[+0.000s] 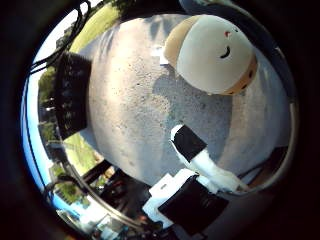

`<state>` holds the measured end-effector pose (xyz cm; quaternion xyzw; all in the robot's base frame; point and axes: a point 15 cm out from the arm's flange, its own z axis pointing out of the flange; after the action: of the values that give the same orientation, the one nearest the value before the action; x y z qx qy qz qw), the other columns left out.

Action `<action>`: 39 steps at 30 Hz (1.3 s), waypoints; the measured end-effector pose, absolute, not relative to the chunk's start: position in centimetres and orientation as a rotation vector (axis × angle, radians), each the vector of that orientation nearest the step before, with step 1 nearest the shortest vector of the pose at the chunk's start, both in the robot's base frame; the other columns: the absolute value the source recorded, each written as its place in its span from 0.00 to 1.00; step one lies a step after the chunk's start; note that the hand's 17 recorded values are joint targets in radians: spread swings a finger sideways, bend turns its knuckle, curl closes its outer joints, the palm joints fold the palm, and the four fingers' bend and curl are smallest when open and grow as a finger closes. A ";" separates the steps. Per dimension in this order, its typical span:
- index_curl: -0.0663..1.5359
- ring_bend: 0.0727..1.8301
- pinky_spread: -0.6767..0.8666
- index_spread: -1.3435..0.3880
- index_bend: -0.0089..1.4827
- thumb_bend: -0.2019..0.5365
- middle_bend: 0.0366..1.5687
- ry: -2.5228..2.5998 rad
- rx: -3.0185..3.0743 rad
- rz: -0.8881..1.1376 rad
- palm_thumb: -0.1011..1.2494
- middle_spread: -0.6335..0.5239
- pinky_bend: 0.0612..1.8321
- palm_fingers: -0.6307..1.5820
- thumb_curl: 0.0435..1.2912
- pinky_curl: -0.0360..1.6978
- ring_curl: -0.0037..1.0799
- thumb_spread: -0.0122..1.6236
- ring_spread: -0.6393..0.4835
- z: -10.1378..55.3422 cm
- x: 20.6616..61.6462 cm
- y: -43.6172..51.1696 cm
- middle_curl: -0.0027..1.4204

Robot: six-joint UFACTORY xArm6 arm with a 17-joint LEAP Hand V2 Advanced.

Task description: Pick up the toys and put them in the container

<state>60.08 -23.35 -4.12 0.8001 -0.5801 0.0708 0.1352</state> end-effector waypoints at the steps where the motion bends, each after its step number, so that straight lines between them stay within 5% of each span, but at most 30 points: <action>1: 0.24 0.21 0.75 0.74 0.12 0.22 0.10 -1.681 2.316 0.204 0.40 0.63 0.28 0.37 0.22 0.20 0.27 0.67 0.84 -4.6 60.0 -23.2 0.24; 6: 0.22 0.25 0.77 0.76 0.11 0.23 0.09 -1.690 2.275 0.202 0.40 0.62 0.31 0.42 0.21 0.20 0.28 0.66 0.86 -6.5 59.4 -22.9 0.23; 9: 0.21 0.35 0.78 0.76 0.10 0.27 0.13 -1.701 2.241 0.223 0.48 0.58 0.35 0.57 0.23 0.19 0.31 0.67 0.85 -7.0 59.3 -22.8 0.24; 13: 0.20 0.47 0.76 0.67 0.10 0.29 0.32 -1.715 2.236 0.268 0.58 0.51 0.46 0.79 0.26 0.24 0.39 0.67 0.75 -6.8 60.0 -22.7 0.33; 18: 0.18 0.65 0.73 0.57 0.12 0.33 0.56 -1.702 2.250 0.279 0.74 0.45 0.55 0.78 0.32 0.32 0.55 0.66 0.63 -6.3 60.4 -22.7 0.47; 25: 0.18 0.71 0.66 0.42 0.23 0.31 0.68 -1.772 2.255 0.455 0.81 0.40 0.69 0.76 0.41 0.42 0.64 0.66 0.54 3.1 62.8 -26.3 0.59; 39: 0.24 0.76 0.58 0.23 0.41 0.25 0.79 -1.743 2.468 -0.032 0.81 0.39 0.76 0.69 0.52 0.54 0.74 0.66 0.47 21.9 53.3 -11.8 0.69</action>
<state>53.34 -11.80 21.86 0.8153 -0.5758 -0.0107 0.0601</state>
